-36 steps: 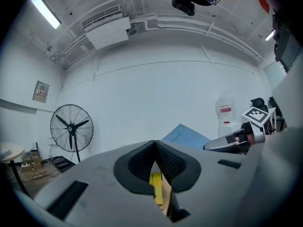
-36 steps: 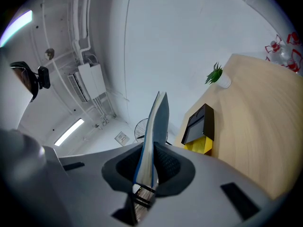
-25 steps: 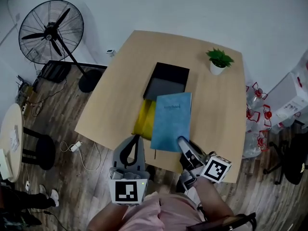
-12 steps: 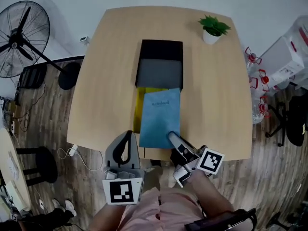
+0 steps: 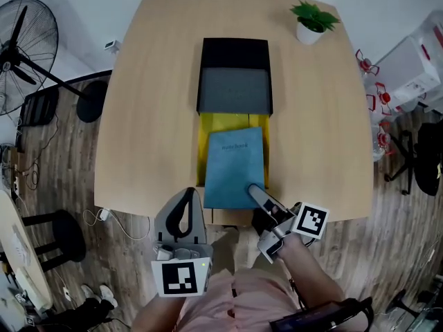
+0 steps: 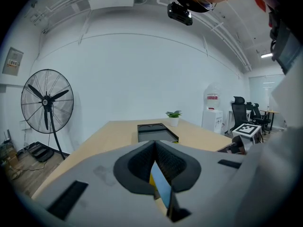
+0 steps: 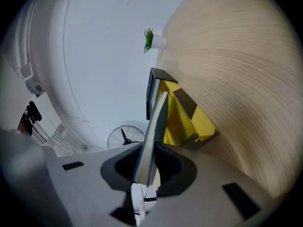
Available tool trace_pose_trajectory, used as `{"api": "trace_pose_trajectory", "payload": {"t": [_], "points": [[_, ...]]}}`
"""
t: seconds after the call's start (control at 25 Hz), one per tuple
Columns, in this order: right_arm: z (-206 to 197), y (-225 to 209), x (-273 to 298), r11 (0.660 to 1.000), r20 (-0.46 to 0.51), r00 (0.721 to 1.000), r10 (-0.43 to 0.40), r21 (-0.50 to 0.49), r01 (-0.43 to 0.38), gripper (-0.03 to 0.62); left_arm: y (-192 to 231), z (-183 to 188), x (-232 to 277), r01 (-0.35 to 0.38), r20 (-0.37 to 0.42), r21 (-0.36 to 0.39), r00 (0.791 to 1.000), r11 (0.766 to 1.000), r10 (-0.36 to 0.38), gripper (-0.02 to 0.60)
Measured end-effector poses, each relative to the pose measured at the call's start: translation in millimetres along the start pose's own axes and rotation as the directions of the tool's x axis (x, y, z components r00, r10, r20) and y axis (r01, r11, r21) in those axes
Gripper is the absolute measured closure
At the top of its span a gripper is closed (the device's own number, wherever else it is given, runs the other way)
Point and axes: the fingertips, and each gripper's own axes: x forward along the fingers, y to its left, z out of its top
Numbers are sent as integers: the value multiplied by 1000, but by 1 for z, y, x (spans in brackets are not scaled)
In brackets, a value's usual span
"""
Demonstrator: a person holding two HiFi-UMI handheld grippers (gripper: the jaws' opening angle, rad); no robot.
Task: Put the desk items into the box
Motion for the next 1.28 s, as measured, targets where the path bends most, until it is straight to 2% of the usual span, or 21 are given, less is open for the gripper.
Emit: {"api": "trace_pose_trajectory", "payload": {"t": [0.08, 0.16, 0.28, 0.44, 0.6, 0.84, 1.0, 1.12, 1.28], "points": [[-1, -6, 3, 999, -21, 999, -31, -29, 30, 504, 2, -6, -1, 1, -11, -4, 1000, 1000, -1, 571], [-3, -8, 4, 998, -43, 998, -45, -48, 43, 445, 4, -10, -2, 3, -17, -2, 1000, 1000, -3, 571], [-6, -5, 6, 997, -85, 995, -47, -64, 41, 415, 5, -12, -1, 8, -19, -1, 1000, 1000, -8, 571], [-17, -5, 4, 998, -153, 987, -49, -45, 43, 335, 1, -11, -1, 18, -13, 2, 1000, 1000, -18, 571], [-28, -8, 2, 997, -214, 975, -59, -53, 49, 333, -5, -7, -1, 29, -3, 8, 1000, 1000, -29, 571], [-54, -17, -13, 983, -348, 927, -143, -156, 93, 318, -16, 4, -1, 41, 28, 24, 999, 999, -41, 571], [-54, -14, -30, 947, -329, 919, -216, -301, 114, 319, -20, 7, -5, 37, 39, 42, 999, 998, -38, 571], [-35, -4, -43, 912, -256, 935, -247, -388, 135, 332, -22, 15, -8, 31, 63, 52, 997, 998, -34, 571], [-10, 32, -47, 834, -168, 956, -240, -539, 115, 374, -23, 30, -8, 19, 82, 50, 996, 999, -24, 571]]}}
